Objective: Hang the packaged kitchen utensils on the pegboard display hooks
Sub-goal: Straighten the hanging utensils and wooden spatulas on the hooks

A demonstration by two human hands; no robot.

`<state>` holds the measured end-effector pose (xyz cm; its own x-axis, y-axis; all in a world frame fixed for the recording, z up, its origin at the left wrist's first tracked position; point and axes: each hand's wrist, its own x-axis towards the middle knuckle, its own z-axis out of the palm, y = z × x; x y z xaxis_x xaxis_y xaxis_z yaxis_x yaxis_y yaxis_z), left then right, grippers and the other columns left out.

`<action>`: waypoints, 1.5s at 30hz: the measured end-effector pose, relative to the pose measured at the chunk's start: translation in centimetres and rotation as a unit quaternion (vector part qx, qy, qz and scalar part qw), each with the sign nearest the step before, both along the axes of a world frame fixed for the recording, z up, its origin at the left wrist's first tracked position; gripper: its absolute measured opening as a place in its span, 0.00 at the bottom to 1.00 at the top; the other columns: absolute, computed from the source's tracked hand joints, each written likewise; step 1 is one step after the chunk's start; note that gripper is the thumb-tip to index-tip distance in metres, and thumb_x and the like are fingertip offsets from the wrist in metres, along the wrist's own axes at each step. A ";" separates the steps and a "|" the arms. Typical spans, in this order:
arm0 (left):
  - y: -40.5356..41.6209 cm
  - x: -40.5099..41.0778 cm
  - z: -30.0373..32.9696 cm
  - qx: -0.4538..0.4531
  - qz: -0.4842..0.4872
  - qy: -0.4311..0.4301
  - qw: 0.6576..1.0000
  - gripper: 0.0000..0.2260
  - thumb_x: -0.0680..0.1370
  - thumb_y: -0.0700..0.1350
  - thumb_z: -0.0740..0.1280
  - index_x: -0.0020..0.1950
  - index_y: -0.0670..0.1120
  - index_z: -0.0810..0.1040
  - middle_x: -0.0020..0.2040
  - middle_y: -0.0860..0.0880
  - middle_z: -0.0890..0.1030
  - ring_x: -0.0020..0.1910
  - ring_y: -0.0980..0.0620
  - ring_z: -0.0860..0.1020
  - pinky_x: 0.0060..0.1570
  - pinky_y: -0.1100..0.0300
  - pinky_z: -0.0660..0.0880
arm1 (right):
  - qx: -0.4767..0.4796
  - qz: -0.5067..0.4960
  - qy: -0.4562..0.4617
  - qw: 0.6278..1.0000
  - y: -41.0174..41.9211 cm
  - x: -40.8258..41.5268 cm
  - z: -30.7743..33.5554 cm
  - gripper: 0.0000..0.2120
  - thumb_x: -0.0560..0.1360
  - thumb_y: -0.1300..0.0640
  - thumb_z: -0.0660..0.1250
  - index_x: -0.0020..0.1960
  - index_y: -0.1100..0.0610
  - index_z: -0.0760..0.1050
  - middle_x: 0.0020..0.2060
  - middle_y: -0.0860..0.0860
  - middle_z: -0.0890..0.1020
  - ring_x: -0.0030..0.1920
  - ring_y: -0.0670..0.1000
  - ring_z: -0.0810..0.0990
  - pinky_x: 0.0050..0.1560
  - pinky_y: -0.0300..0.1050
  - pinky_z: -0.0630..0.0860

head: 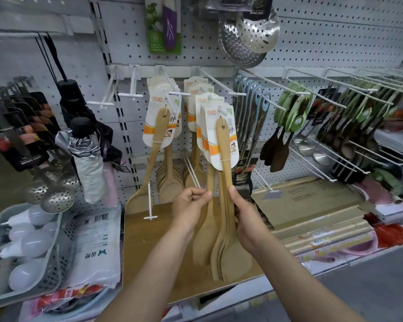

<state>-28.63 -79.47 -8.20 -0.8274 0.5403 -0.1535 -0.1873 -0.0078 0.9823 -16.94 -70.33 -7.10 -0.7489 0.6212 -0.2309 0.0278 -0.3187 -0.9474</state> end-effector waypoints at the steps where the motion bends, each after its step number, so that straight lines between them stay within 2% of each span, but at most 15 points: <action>1: 0.2 0.3 0.2 -0.006 -0.006 0.006 1.000 0.04 0.74 0.42 0.76 0.46 0.45 0.84 0.44 0.46 0.85 0.44 0.55 0.82 0.46 0.65 0.74 | -0.002 0.000 0.004 1.000 0.0 0.1 0.0 0.28 0.73 0.37 0.66 0.60 0.57 0.84 0.54 0.55 0.87 0.56 0.51 0.85 0.54 0.46 0.79; 4: 0.9 0.9 0.5 -0.012 -0.010 0.024 1.000 0.03 0.74 0.40 0.77 0.44 0.45 0.84 0.43 0.45 0.85 0.42 0.55 0.82 0.45 0.65 0.76 | 0.002 -0.017 0.002 1.000 0.1 0.1 0.0 0.28 0.72 0.37 0.67 0.61 0.57 0.83 0.55 0.55 0.86 0.58 0.53 0.85 0.63 0.53 0.78; 8: 1.5 1.0 0.8 -0.024 -0.012 0.040 0.999 0.03 0.74 0.40 0.77 0.44 0.46 0.85 0.43 0.47 0.86 0.42 0.55 0.82 0.46 0.65 0.77 | 0.028 -0.022 -0.023 0.999 0.6 0.0 -0.4 0.31 0.71 0.30 0.70 0.61 0.52 0.83 0.57 0.52 0.86 0.60 0.52 0.83 0.67 0.56 0.76; 12: 2.0 1.1 1.0 -0.036 -0.009 0.058 0.998 0.06 0.74 0.38 0.76 0.42 0.49 0.86 0.41 0.55 0.86 0.44 0.57 0.83 0.46 0.68 0.75 | 0.034 -0.015 -0.026 0.999 1.0 -0.2 -0.3 0.28 0.72 0.33 0.67 0.60 0.53 0.84 0.55 0.52 0.86 0.59 0.52 0.84 0.63 0.52 0.78; 15: 2.1 1.1 0.8 -0.045 -0.017 0.052 0.997 0.07 0.77 0.39 0.73 0.44 0.52 0.86 0.42 0.60 0.85 0.47 0.57 0.82 0.52 0.63 0.76 | 0.038 -0.020 -0.022 0.999 1.1 -0.5 -0.3 0.27 0.72 0.34 0.66 0.60 0.52 0.84 0.55 0.52 0.86 0.60 0.52 0.83 0.66 0.54 0.76; 17: 2.0 1.1 0.7 -0.045 -0.023 0.045 0.998 0.06 0.80 0.42 0.70 0.48 0.52 0.86 0.44 0.58 0.86 0.49 0.58 0.82 0.53 0.60 0.77 | 0.045 -0.014 -0.029 0.998 1.2 -0.7 -0.4 0.25 0.75 0.35 0.65 0.61 0.52 0.84 0.56 0.51 0.86 0.61 0.52 0.83 0.67 0.54 0.76; 19: 1.8 1.1 0.7 -0.039 -0.027 0.032 0.998 0.07 0.83 0.45 0.66 0.53 0.52 0.84 0.46 0.55 0.87 0.50 0.61 0.80 0.48 0.65 0.74 | 0.050 -0.007 -0.034 0.998 1.3 -0.9 -0.6 0.22 0.79 0.37 0.62 0.61 0.51 0.84 0.56 0.50 0.86 0.60 0.50 0.83 0.65 0.52 0.77; 22: 1.5 0.7 0.9 -0.047 -0.029 0.024 0.998 0.08 0.84 0.49 0.63 0.57 0.52 0.82 0.48 0.53 0.87 0.50 0.65 0.78 0.44 0.68 0.68 | 0.054 -0.002 -0.035 0.998 1.5 -1.5 -0.8 0.21 0.82 0.40 0.60 0.62 0.50 0.83 0.55 0.49 0.86 0.57 0.46 0.84 0.56 0.44 0.78; 26: 1.5 0.1 0.8 -0.065 -0.039 0.040 0.996 0.10 0.84 0.52 0.63 0.63 0.55 0.79 0.50 0.54 0.86 0.55 0.59 0.80 0.54 0.60 0.72 | 0.066 0.003 -0.054 0.996 1.7 -2.5 -1.2 0.23 0.81 0.36 0.59 0.63 0.49 0.82 0.56 0.48 0.86 0.58 0.47 0.83 0.58 0.47 0.78; 29: 1.6 -0.3 0.8 -0.081 -0.057 0.055 0.994 0.07 0.83 0.54 0.63 0.60 0.63 0.76 0.55 0.55 0.85 0.60 0.57 0.79 0.63 0.55 0.72 | 0.066 0.004 -0.055 0.996 2.0 -3.2 -1.8 0.23 0.80 0.35 0.59 0.63 0.48 0.82 0.57 0.49 0.86 0.60 0.48 0.82 0.63 0.50 0.77; 34: 1.9 -0.8 1.3 -0.098 -0.091 0.063 0.989 0.08 0.83 0.57 0.61 0.59 0.65 0.77 0.62 0.56 0.81 0.65 0.55 0.77 0.62 0.55 0.73 | 0.060 0.003 -0.048 0.997 2.4 -4.1 -1.7 0.22 0.81 0.37 0.59 0.64 0.48 0.81 0.57 0.48 0.86 0.62 0.48 0.81 0.56 0.45 0.77; 36: 1.9 -1.1 2.0 -0.106 -0.096 0.058 0.988 0.10 0.84 0.58 0.59 0.62 0.64 0.76 0.64 0.55 0.81 0.66 0.54 0.76 0.61 0.57 0.71 | 0.060 0.005 -0.053 0.997 2.9 -4.4 -1.8 0.22 0.81 0.36 0.59 0.64 0.46 0.81 0.59 0.47 0.85 0.64 0.49 0.79 0.62 0.49 0.75; 40: 2.2 -1.8 4.0 -0.090 -0.056 0.047 0.993 0.22 0.84 0.61 0.55 0.76 0.56 0.69 0.75 0.54 0.71 0.75 0.50 0.67 0.70 0.53 0.63 | 0.049 0.004 -0.045 0.998 3.8 -4.8 -0.9 0.23 0.82 0.37 0.56 0.67 0.47 0.79 0.66 0.47 0.80 0.70 0.50 0.74 0.75 0.57 0.62; 42: 2.7 -2.3 5.6 -0.050 -0.021 0.039 0.998 0.25 0.83 0.63 0.54 0.78 0.56 0.66 0.76 0.55 0.68 0.77 0.51 0.64 0.73 0.51 0.60 | 0.052 -0.027 -0.019 0.998 4.1 -5.2 0.8 0.25 0.83 0.39 0.55 0.72 0.51 0.74 0.70 0.49 0.77 0.72 0.51 0.72 0.76 0.55 0.60; 45: 4.1 -2.9 8.0 0.029 0.015 0.061 0.998 0.32 0.76 0.75 0.52 0.76 0.63 0.68 0.75 0.57 0.71 0.75 0.52 0.67 0.75 0.45 0.62 | 0.084 -0.085 0.043 0.992 4.9 -6.2 4.6 0.25 0.84 0.42 0.55 0.77 0.52 0.67 0.73 0.49 0.73 0.74 0.48 0.69 0.70 0.46 0.63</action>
